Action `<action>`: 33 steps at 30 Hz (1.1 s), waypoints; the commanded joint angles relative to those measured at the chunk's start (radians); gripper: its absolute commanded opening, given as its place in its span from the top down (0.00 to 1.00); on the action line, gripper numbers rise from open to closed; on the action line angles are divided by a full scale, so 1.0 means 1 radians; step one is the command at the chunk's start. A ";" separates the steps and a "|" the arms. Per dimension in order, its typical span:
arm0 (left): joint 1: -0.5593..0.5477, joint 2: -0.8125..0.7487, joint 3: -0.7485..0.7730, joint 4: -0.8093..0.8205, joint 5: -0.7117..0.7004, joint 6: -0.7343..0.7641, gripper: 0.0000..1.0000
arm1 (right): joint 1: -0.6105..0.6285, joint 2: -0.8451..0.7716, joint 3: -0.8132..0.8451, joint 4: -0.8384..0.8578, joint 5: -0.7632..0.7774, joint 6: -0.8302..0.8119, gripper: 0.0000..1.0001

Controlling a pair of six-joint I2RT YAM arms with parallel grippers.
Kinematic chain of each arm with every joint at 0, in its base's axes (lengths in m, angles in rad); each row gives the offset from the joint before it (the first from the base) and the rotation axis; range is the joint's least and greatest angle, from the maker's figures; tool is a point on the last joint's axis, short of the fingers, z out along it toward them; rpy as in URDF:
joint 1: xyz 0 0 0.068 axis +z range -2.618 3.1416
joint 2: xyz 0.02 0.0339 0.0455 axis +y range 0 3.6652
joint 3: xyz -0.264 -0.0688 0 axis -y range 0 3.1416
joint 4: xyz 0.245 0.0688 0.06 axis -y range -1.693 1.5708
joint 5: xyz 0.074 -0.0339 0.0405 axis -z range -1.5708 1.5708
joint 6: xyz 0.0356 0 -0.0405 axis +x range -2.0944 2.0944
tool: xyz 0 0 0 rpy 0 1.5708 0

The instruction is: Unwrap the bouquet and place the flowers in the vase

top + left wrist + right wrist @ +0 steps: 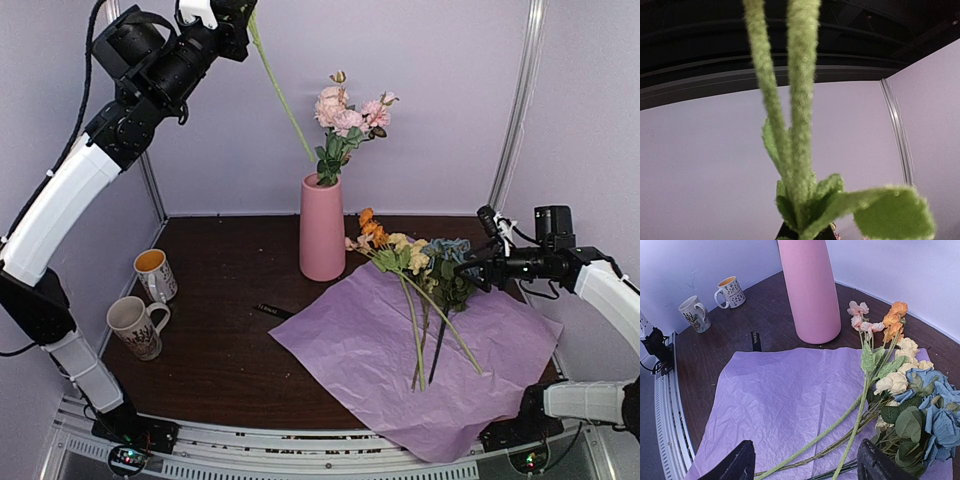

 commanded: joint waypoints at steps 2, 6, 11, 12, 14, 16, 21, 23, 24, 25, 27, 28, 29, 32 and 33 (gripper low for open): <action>0.008 0.038 0.016 0.007 -0.019 0.008 1.00 | -0.005 0.001 0.004 -0.016 -0.012 -0.017 0.31; 0.016 0.082 0.024 -0.004 -0.011 -0.013 1.00 | -0.005 -0.004 0.003 -0.015 -0.010 -0.017 0.30; 0.027 0.152 0.038 -0.028 -0.006 -0.037 1.00 | -0.005 -0.004 0.003 -0.021 -0.010 -0.022 0.31; 0.031 0.167 0.040 -0.036 -0.007 -0.046 1.00 | -0.005 -0.004 0.004 -0.022 -0.010 -0.023 0.30; 0.039 0.190 0.033 -0.051 0.003 -0.076 1.00 | -0.004 -0.004 0.003 -0.024 -0.013 -0.027 0.30; 0.043 0.212 0.016 -0.052 0.008 -0.101 1.00 | -0.005 -0.001 0.004 -0.025 -0.014 -0.029 0.31; 0.051 0.266 -0.033 -0.057 0.012 -0.157 1.00 | -0.005 0.007 0.010 -0.039 -0.022 -0.039 0.31; 0.058 0.287 -0.058 -0.059 0.018 -0.180 1.00 | -0.005 0.009 0.011 -0.044 -0.022 -0.043 0.31; 0.061 0.295 -0.075 -0.059 0.019 -0.194 1.00 | -0.005 0.010 0.013 -0.046 -0.023 -0.046 0.31; 0.064 0.301 -0.091 -0.057 0.021 -0.205 1.00 | -0.005 0.010 0.013 -0.048 -0.024 -0.048 0.31; 0.069 0.314 -0.121 -0.051 0.025 -0.225 1.00 | -0.006 0.009 0.012 -0.051 -0.025 -0.049 0.31; 0.071 0.319 -0.136 -0.047 0.026 -0.235 1.00 | -0.005 0.010 0.012 -0.051 -0.026 -0.050 0.31; 0.072 0.323 -0.148 -0.044 0.025 -0.244 1.00 | -0.005 0.011 0.012 -0.051 -0.027 -0.050 0.31; 0.073 0.342 -0.170 -0.050 0.005 -0.274 0.94 | -0.005 0.018 0.013 -0.052 -0.032 -0.051 0.30; 0.073 0.348 -0.173 -0.057 -0.001 -0.282 0.91 | -0.005 0.019 0.015 -0.055 -0.033 -0.053 0.31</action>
